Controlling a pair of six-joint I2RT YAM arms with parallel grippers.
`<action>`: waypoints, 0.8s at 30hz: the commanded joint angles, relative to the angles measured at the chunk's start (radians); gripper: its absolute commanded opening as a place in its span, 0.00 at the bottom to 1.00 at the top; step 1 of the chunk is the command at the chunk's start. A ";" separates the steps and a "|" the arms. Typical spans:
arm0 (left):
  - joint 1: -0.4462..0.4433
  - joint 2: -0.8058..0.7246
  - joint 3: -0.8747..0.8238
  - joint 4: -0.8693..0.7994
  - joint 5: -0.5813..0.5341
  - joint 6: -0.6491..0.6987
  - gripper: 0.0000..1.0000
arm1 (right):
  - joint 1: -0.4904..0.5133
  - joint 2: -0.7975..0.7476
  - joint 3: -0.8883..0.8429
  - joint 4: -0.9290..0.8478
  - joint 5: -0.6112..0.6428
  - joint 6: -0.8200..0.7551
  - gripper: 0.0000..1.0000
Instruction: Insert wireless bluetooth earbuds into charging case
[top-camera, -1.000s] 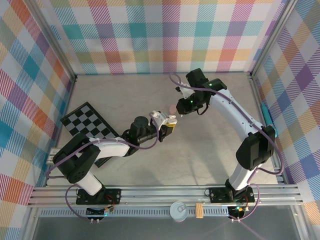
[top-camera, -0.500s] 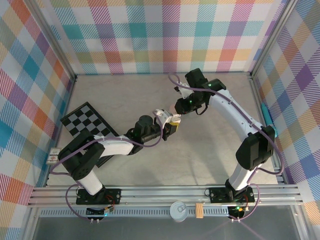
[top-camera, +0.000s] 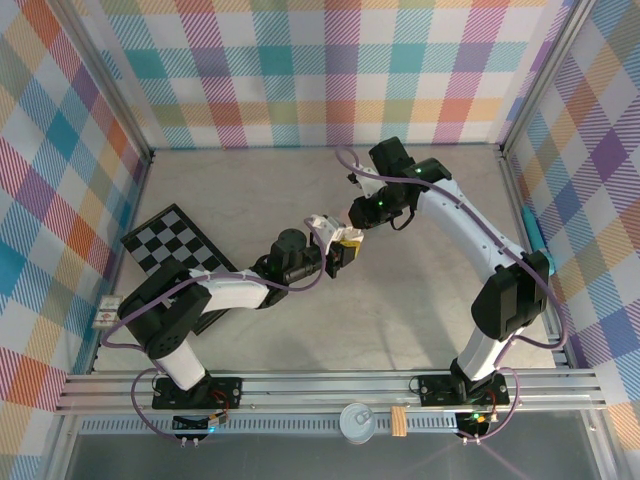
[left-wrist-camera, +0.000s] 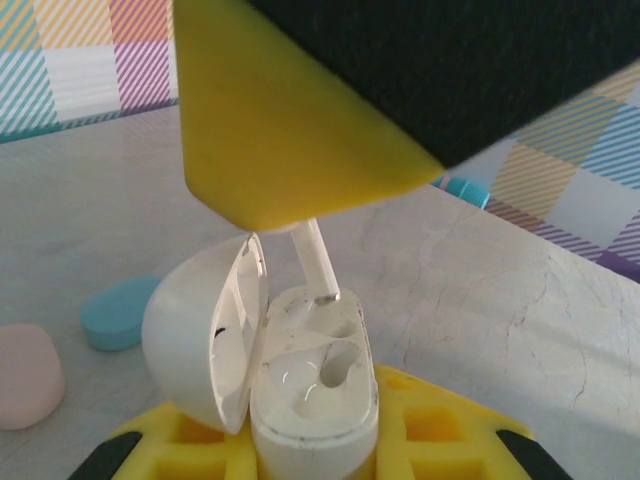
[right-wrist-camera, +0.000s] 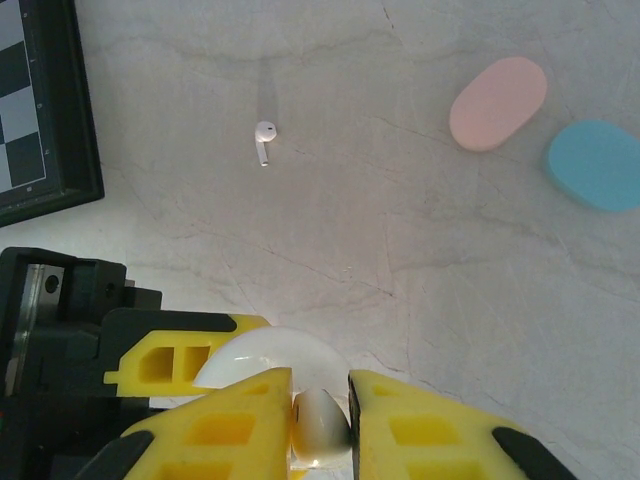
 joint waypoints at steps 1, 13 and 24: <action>-0.012 0.007 0.034 0.051 0.004 -0.023 0.05 | 0.011 0.010 -0.014 0.006 -0.015 0.010 0.21; -0.012 0.016 0.051 0.047 -0.003 -0.028 0.05 | 0.023 0.002 -0.004 -0.004 -0.025 0.004 0.21; -0.011 0.018 0.059 0.047 -0.005 -0.010 0.05 | 0.029 0.001 -0.010 -0.018 -0.037 0.007 0.21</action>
